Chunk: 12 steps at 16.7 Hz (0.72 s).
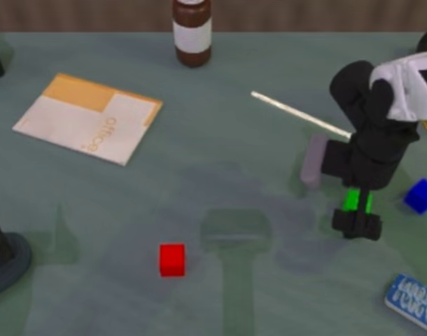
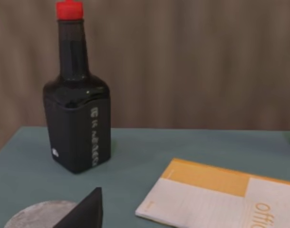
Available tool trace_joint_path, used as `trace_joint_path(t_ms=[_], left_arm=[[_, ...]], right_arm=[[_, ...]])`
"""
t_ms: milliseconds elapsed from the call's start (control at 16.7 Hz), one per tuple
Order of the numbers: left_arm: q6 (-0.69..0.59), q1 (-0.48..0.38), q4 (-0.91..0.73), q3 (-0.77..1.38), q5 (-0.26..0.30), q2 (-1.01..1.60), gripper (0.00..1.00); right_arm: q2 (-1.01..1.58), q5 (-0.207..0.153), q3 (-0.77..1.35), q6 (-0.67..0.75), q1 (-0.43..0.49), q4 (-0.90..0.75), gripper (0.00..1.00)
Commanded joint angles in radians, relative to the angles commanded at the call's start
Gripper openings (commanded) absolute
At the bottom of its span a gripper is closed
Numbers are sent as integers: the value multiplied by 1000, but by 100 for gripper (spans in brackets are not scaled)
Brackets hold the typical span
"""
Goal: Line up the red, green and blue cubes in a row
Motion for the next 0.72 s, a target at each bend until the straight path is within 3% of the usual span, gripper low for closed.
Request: trace_joint_path(t_ms=[180,720], left_arm=[[0,0,0,0,0,0,100],[0,0,0,0,0,0,100]], right_arm=[[0,0,0,0,0,0,100],[0,0,0,0,0,0,32]])
